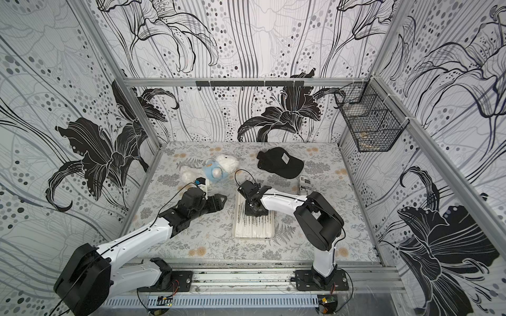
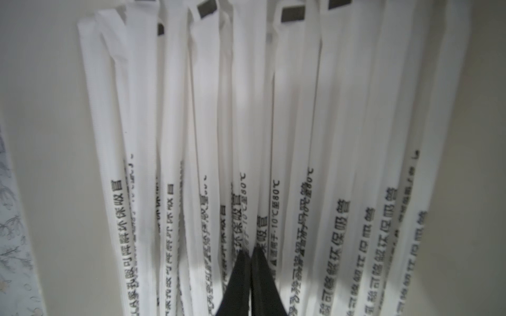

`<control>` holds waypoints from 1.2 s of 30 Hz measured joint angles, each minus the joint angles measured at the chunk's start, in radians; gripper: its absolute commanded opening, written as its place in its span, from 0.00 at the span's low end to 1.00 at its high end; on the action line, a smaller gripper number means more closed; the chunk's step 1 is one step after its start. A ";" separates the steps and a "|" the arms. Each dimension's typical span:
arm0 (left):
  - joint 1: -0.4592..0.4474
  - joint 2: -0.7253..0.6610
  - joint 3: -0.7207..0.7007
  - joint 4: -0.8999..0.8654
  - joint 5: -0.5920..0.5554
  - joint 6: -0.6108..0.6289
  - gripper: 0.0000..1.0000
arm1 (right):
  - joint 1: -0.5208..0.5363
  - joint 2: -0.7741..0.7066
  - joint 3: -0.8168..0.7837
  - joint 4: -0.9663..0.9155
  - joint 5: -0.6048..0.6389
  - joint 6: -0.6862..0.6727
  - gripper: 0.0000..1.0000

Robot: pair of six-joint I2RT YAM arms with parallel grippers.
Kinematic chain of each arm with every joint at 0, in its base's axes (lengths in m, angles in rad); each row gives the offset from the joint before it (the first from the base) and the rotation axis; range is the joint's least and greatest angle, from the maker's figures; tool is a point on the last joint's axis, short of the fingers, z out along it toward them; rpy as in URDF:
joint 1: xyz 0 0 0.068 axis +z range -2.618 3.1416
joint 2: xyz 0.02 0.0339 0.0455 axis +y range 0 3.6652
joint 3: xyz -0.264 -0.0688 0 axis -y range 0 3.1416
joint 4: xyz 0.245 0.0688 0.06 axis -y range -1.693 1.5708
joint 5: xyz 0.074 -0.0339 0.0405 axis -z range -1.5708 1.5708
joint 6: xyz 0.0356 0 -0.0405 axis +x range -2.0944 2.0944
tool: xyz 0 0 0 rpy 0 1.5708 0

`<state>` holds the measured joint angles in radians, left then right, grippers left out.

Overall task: Put the straws into the storage box
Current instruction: Place the straw in the storage box, then reset both arms

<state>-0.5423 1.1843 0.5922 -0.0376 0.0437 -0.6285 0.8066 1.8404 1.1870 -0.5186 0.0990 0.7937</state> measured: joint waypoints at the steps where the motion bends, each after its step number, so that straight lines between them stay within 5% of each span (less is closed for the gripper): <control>1: 0.000 0.001 0.000 0.000 0.000 0.000 0.74 | 0.000 0.000 0.000 0.000 0.000 0.003 0.12; 13: 0.000 -0.012 0.000 -0.018 -0.018 0.008 0.74 | -0.003 -0.073 0.002 -0.050 0.011 -0.010 0.25; 16: 0.000 -0.041 0.013 -0.066 -0.059 0.032 0.74 | -0.030 -0.168 0.001 -0.068 0.012 -0.036 0.27; 21: -0.002 -0.137 0.019 -0.067 -0.235 0.066 0.75 | -0.189 -0.462 -0.127 0.042 0.043 -0.123 0.49; 27: -0.043 -0.314 -0.322 0.446 -0.631 0.199 0.98 | -0.317 -0.680 -0.507 0.481 0.249 -0.421 0.65; 32: -0.033 -0.058 -0.306 0.643 -0.834 0.407 0.97 | -0.504 -0.637 -0.695 0.756 0.415 -0.590 0.63; 36: 0.022 0.067 -0.277 0.783 -0.877 0.519 0.98 | -0.642 -0.599 -0.806 0.951 0.480 -0.609 0.64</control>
<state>-0.5201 1.2514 0.3157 0.7456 -0.8337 -0.1097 0.1650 1.2419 0.3805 0.4328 0.5785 0.1848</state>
